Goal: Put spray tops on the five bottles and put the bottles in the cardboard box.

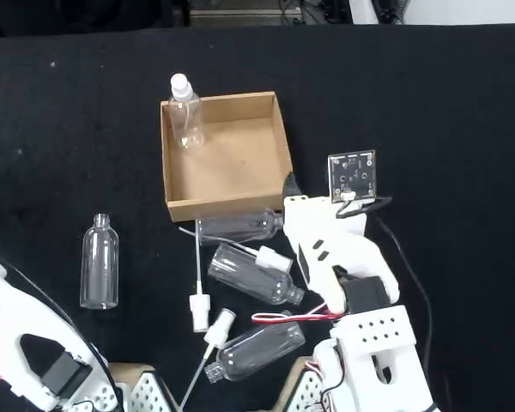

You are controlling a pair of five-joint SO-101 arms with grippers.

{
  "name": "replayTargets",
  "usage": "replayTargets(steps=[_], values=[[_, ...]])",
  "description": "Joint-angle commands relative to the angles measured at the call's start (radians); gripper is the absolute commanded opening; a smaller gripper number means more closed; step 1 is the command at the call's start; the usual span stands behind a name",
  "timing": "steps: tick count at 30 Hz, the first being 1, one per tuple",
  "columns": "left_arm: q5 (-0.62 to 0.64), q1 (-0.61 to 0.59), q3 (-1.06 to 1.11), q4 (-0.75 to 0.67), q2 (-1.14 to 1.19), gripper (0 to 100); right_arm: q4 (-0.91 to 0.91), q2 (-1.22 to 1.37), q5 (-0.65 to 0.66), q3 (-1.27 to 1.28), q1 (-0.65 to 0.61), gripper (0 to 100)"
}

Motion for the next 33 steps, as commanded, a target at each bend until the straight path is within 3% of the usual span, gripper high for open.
replayTargets(steps=[1,23,33], values=[[0.002,0.027,-0.053,-0.02,-0.068,6,-0.023,-0.025,0.002,-0.013,-0.018,19.8],[0.012,0.028,-0.064,-0.037,0.002,3,-0.023,-0.025,0.002,-0.013,-0.018,19.8],[0.066,0.077,-0.159,0.206,-0.003,3,-0.023,-0.024,0.002,-0.013,-0.02,19.9]])
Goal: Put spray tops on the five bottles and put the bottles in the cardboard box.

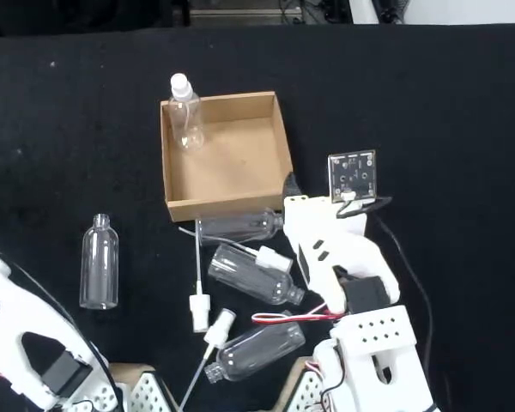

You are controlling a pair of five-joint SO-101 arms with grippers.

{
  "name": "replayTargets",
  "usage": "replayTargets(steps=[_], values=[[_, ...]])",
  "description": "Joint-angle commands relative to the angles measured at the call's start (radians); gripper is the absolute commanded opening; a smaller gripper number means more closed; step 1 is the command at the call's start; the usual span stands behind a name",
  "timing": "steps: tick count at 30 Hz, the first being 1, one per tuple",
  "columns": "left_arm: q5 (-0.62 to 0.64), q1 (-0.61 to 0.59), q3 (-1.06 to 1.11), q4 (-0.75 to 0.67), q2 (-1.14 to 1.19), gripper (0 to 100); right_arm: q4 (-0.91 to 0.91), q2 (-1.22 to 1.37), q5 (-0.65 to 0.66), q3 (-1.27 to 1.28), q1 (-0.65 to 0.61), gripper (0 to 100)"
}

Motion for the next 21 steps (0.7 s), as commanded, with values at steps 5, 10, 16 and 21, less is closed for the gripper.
replayTargets(steps=[5,10,16,21], values=[[0.051,0.036,-0.019,0.057,-0.046,3,-0.023,-0.024,0.002,-0.013,-0.02,20.0],[0.051,0.035,0.208,0.058,-0.143,3,-0.026,-0.022,0.002,-0.013,-0.02,20.1],[0.046,0.047,0.67,0.052,-0.44,3,-0.028,-0.022,0.002,-0.013,-0.02,20.1],[0.041,0.059,0.934,0.015,-0.678,3,-0.028,-0.022,0.002,-0.013,-0.02,20.1]])
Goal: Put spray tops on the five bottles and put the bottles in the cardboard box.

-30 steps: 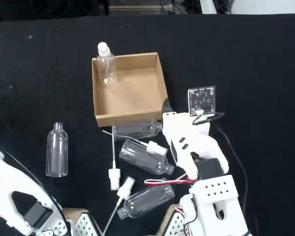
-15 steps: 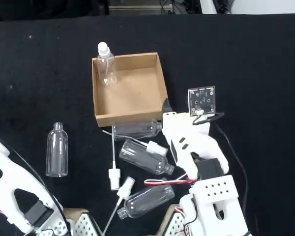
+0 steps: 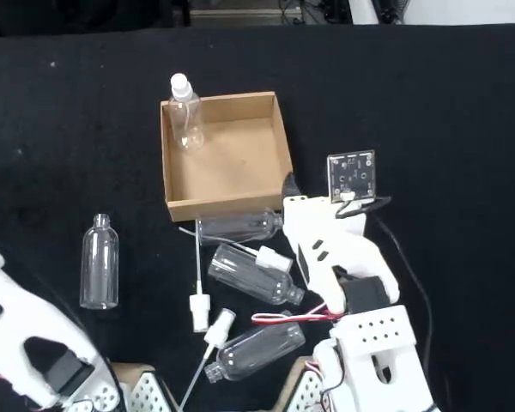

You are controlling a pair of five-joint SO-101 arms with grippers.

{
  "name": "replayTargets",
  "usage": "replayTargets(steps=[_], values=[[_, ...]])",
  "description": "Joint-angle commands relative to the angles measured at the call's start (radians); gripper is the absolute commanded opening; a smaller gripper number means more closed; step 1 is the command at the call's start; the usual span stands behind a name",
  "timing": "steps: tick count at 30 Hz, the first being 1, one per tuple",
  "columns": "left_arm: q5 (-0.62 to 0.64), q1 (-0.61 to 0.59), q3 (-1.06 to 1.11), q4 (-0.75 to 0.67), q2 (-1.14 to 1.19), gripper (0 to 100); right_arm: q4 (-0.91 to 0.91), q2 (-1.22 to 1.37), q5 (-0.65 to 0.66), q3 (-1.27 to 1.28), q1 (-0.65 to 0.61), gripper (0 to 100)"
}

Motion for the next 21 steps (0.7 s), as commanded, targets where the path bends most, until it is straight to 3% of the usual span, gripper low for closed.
replayTargets(steps=[1,9,15,21], values=[[-0.005,0.015,0.151,-0.051,-0.244,3,-0.028,-0.024,0.002,-0.013,-0.015,20.1],[-0.012,-0.044,0.285,-0.302,-0.393,4,-0.026,-0.025,0.002,-0.013,-0.015,20.1],[-0.011,-0.091,0.272,-0.493,-0.358,21,-0.028,-0.025,0.003,-0.013,-0.015,20.1],[-0.008,-0.134,0.176,-0.689,-0.265,23,-0.028,-0.025,0.006,-0.013,-0.015,20.1]])
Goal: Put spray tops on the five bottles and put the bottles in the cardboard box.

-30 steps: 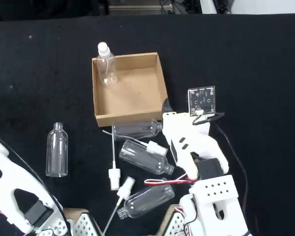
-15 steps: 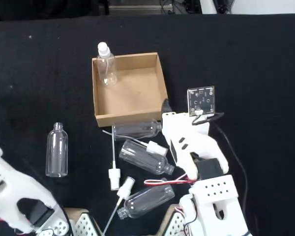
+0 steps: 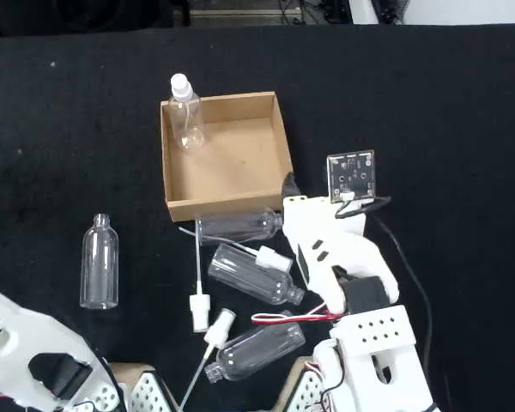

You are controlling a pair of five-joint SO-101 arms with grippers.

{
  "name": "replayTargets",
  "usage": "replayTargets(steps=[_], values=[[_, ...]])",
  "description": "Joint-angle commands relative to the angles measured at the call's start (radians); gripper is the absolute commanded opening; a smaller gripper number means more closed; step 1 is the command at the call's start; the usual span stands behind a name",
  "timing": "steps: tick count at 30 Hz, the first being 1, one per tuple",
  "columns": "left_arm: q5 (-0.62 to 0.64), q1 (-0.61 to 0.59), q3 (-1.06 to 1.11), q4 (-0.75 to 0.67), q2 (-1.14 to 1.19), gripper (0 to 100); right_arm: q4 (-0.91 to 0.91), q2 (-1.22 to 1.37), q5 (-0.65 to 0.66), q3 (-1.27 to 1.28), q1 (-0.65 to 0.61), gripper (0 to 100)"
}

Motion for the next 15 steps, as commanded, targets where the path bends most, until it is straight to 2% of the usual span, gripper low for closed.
replayTargets(steps=[1,8,15], values=[[-0.003,-0.015,-0.111,-0.112,0.037,23,-0.028,-0.025,0.006,-0.013,-0.015,20.1],[0.003,-0.013,-0.311,-0.229,0.238,23,-0.028,-0.025,0.006,-0.013,-0.015,20.1],[0.005,-0.03,-0.579,-0.233,0.48,24,-0.028,-0.025,0.006,-0.013,-0.015,20.1]])
